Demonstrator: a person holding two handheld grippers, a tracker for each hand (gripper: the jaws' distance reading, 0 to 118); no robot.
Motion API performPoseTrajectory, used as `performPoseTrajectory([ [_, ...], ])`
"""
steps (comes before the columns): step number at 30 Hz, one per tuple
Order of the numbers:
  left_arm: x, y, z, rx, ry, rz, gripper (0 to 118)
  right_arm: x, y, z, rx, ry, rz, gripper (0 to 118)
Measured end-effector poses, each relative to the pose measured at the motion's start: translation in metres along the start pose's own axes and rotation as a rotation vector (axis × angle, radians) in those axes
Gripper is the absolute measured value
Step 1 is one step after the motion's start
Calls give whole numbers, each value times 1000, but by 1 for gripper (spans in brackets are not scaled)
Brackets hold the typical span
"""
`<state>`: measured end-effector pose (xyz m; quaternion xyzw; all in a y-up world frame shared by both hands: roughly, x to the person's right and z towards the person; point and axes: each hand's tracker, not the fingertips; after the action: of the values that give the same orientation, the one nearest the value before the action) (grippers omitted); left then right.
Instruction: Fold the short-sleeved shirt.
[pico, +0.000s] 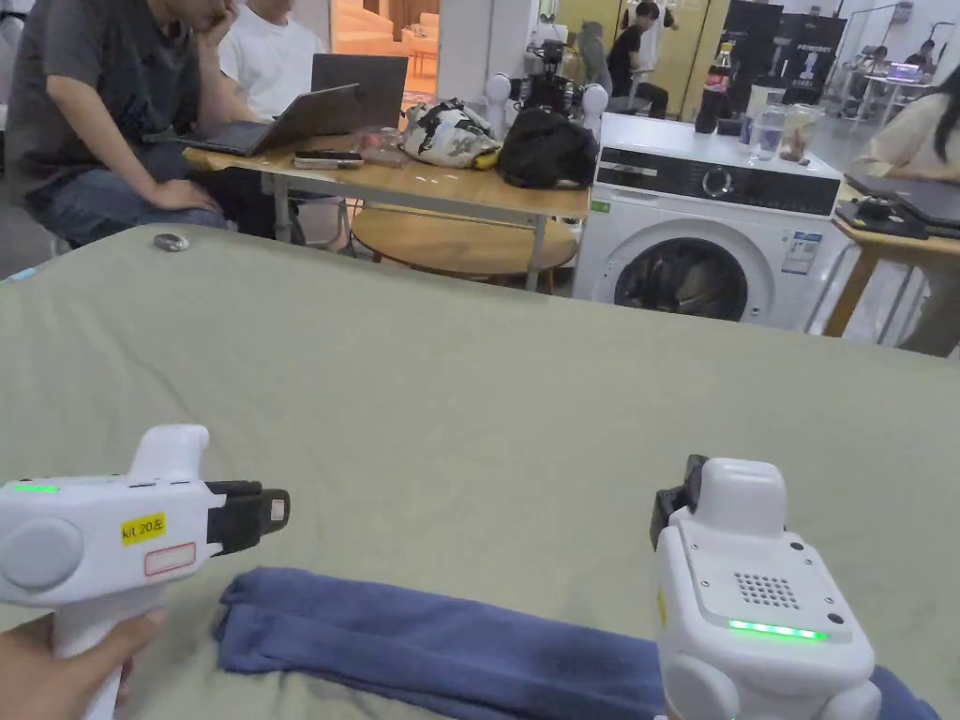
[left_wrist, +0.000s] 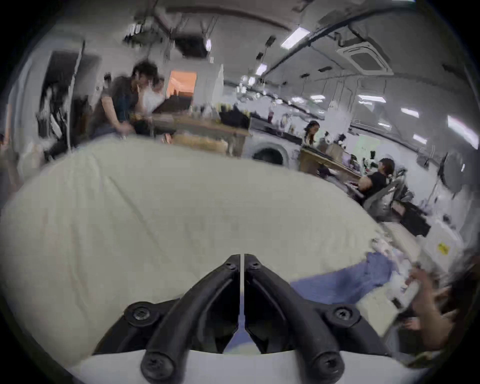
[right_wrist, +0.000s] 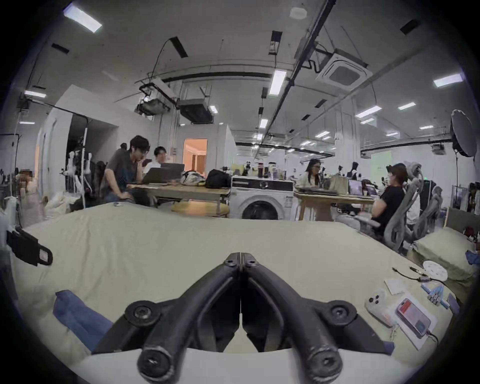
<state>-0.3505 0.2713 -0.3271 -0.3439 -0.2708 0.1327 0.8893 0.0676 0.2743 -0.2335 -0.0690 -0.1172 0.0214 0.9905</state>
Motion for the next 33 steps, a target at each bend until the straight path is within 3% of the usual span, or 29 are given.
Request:
performPoseTrajectory([
  [2, -25, 1, -5, -69, -55, 57, 8, -5, -3, -2, -14, 30, 1, 0],
  [5, -55, 2, -17, -212, -85, 119, 63, -12, -9, -7, -34, 47, 12, 0],
  [6, -64, 1, -22, -241, -85, 146, 74, -13, -11, -8, -40, 53, 16, 0],
  [7, -71, 0, -25, -259, -92, 172, 74, -14, -13, -9, -47, 57, 16, 0],
  [12, -108, -16, -48, -376, -179, 393, 74, -11, -19, -11, -80, 56, 13, 0],
  [15, -116, -33, -60, -378, -303, 511, 74, -8, -24, -14, -97, 55, 13, 0],
  [19, -102, -45, -81, -388, -451, 582, 74, -6, -25, -14, -108, 47, 10, 0],
  [20, -103, -44, -86, -390, -457, 547, 71, -5, -25, -14, -112, 44, 7, 0],
  [22, -90, -46, -92, -392, -417, 488, 49, -4, -26, -14, -119, 45, 0, 0],
  [24, -76, -50, -88, -408, -341, 480, 11, -3, -27, -13, -123, 42, 0, 0],
  [33, -69, -38, -46, -283, -340, 494, 3, 7, -25, -10, -124, 35, 12, 0],
])
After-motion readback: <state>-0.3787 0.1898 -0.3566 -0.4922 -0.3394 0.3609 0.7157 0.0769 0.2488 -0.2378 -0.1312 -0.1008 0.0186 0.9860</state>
